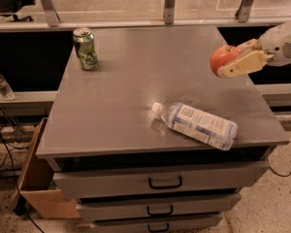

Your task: Move apple near blue plastic bottle

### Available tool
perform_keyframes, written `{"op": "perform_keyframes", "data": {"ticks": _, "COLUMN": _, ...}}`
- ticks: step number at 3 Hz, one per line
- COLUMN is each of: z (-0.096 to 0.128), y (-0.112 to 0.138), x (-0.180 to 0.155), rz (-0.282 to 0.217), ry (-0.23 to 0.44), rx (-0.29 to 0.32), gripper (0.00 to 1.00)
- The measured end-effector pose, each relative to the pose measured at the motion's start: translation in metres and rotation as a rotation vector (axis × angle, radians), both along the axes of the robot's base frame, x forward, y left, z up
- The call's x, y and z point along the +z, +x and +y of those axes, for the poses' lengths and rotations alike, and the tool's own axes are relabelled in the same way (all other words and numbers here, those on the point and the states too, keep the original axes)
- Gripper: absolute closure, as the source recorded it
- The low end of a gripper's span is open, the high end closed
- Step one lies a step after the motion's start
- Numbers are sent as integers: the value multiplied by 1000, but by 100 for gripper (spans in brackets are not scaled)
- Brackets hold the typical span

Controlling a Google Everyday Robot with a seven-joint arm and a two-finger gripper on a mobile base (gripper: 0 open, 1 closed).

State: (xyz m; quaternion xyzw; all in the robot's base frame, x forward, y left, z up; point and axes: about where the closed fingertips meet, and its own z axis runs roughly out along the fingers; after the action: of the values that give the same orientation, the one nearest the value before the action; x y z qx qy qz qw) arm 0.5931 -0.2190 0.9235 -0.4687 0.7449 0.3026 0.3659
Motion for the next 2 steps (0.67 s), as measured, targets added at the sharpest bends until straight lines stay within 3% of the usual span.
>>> {"op": "perform_keyframes", "data": {"ticks": 2, "z": -46, "y": -48, "x": -13, "rz": 41, "ry": 43, "rx": 101, "gripper": 100}}
